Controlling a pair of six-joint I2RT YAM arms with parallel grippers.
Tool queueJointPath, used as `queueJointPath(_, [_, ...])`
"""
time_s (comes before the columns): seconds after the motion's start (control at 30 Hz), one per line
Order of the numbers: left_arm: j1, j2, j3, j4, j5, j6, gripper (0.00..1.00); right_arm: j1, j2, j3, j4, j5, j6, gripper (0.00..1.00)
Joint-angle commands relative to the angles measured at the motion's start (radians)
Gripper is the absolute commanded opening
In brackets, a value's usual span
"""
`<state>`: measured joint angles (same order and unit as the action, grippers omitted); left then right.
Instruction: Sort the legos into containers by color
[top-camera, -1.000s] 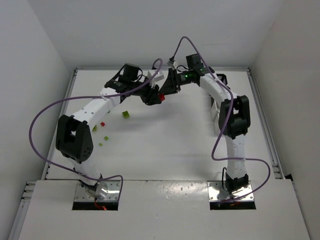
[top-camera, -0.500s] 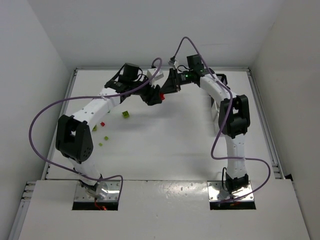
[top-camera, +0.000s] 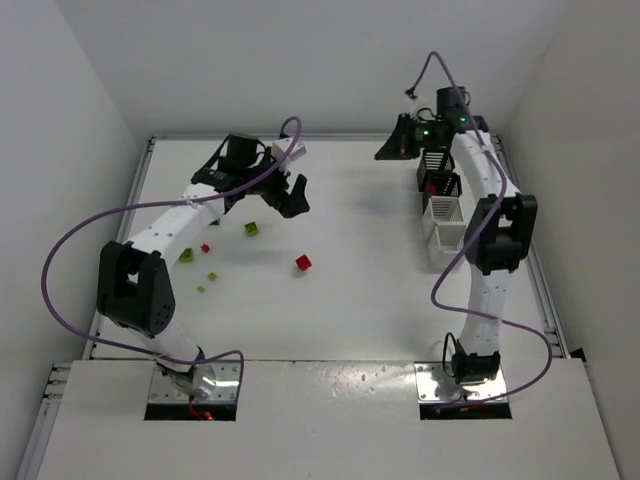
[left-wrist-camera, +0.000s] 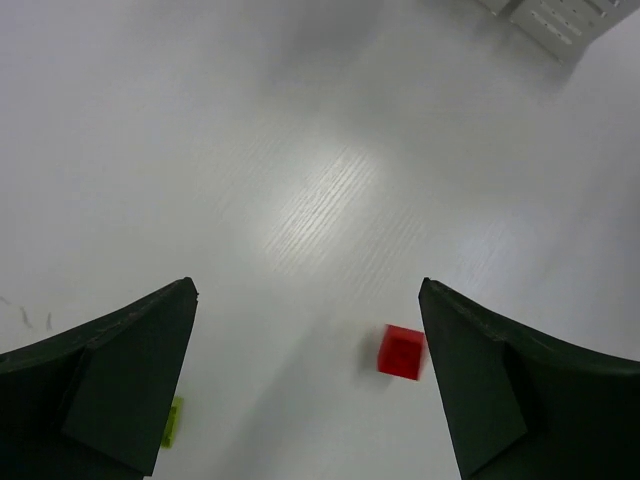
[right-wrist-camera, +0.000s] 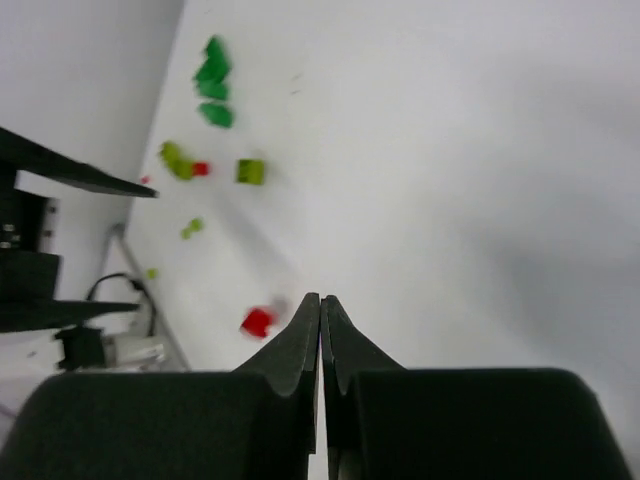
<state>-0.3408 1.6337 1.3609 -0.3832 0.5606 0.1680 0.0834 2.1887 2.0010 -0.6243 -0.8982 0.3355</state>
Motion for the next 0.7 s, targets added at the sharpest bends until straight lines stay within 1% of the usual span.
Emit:
queueJointPath(0.0, [0.033,-0.046,0.001,0.021,-0.016,-0.035,1.0,-0.046,-0.121,0.059,-0.132,0.168,-0.193,0.0])
queueJointPath(0.07, [0.051,-0.046,-0.023,-0.002,-0.027,-0.021,1.0,-0.047,-0.159,0.029,-0.234,0.147,-0.329,0.01])
queueJointPath(0.1, [0.06,-0.064,-0.035,-0.002,-0.036,-0.021,1.0,-0.028,-0.176,0.01,-0.271,0.147,-0.387,0.06])
queueJointPath(0.13, [0.069,-0.074,-0.049,-0.002,-0.036,-0.021,1.0,-0.016,-0.199,-0.052,-0.325,0.147,-0.5,0.15])
queueJointPath(0.17, [0.097,-0.083,-0.075,-0.002,-0.036,-0.031,1.0,0.015,-0.246,-0.094,-0.334,0.147,-0.542,0.2])
queueJointPath(0.2, [0.111,-0.083,-0.085,-0.002,-0.036,-0.032,1.0,0.032,-0.266,-0.164,-0.334,0.147,-0.571,0.29])
queueJointPath(0.23, [0.127,-0.093,-0.094,-0.002,-0.015,-0.041,1.0,0.051,-0.28,-0.191,-0.351,0.147,-0.602,0.33])
queueJointPath(0.3, [0.166,-0.103,-0.12,-0.035,-0.005,-0.041,1.0,0.104,-0.302,-0.225,-0.415,0.156,-0.741,0.41])
queueJointPath(0.33, [0.178,-0.113,-0.131,-0.036,-0.016,-0.029,1.0,0.168,-0.302,-0.263,-0.426,0.186,-0.821,0.42])
queueJointPath(0.37, [0.206,-0.113,-0.143,-0.045,-0.03,-0.028,1.0,0.199,-0.316,-0.287,-0.413,0.199,-0.851,0.42])
queueJointPath(0.43, [0.241,-0.123,-0.164,-0.045,-0.077,-0.061,1.0,0.278,-0.331,-0.366,-0.372,0.225,-0.9,0.42])
queueJointPath(0.5, [0.311,-0.123,-0.164,-0.045,-0.1,-0.129,1.0,0.335,-0.331,-0.401,-0.312,0.255,-0.951,0.42])
queueJointPath(0.53, [0.338,-0.123,-0.164,-0.045,-0.1,-0.156,1.0,0.395,-0.304,-0.401,-0.311,0.266,-0.96,0.44])
queueJointPath(0.6, [0.411,-0.112,-0.164,-0.045,-0.091,-0.206,1.0,0.45,-0.262,-0.371,-0.322,0.275,-1.003,0.44])
queueJointPath(0.67, [0.462,-0.121,-0.164,-0.058,-0.082,-0.206,1.0,0.518,-0.219,-0.361,-0.322,0.284,-1.039,0.46])
